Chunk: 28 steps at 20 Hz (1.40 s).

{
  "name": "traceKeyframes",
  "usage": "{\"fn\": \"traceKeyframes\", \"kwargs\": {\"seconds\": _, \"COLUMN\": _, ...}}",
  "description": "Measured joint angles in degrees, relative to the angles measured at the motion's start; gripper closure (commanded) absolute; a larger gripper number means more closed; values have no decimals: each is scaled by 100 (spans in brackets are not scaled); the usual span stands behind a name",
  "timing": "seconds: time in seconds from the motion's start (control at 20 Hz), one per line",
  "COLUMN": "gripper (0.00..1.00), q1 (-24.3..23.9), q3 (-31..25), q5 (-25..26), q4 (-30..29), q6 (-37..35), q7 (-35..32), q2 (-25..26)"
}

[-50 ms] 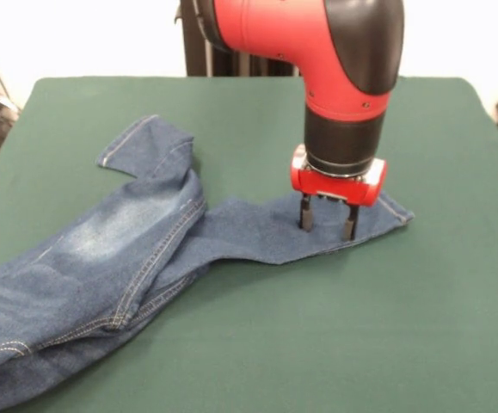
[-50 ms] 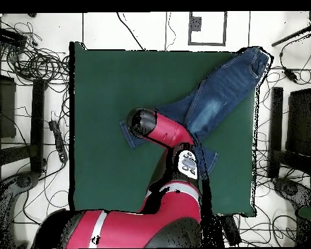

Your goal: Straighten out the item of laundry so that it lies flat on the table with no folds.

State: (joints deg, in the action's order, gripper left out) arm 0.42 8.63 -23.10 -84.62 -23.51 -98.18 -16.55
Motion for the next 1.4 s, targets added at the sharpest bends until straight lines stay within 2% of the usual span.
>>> {"fn": "traceKeyframes", "kwargs": {"seconds": 0.05, "gripper": 0, "q1": 0, "q3": 0, "q5": 0, "q4": 0, "q6": 0, "q7": 0, "q2": 0}}
{"fn": "traceKeyframes", "kwargs": {"seconds": 0.1, "gripper": 100, "q1": -2, "q3": 2, "q5": 1, "q4": -3, "q6": 1, "q7": 0, "q2": 1}}
{"fn": "traceKeyframes", "kwargs": {"seconds": 0.9, "gripper": 100, "q1": 28, "q3": 22, "q5": -8, "q4": 3, "q6": 1, "q7": 0, "q2": 3}}
{"fn": "traceKeyframes", "kwargs": {"seconds": 1.4, "gripper": 100, "q1": 278, "q3": 247, "q5": -66, "q4": 111, "q6": -14, "q7": 0, "q2": 78}}
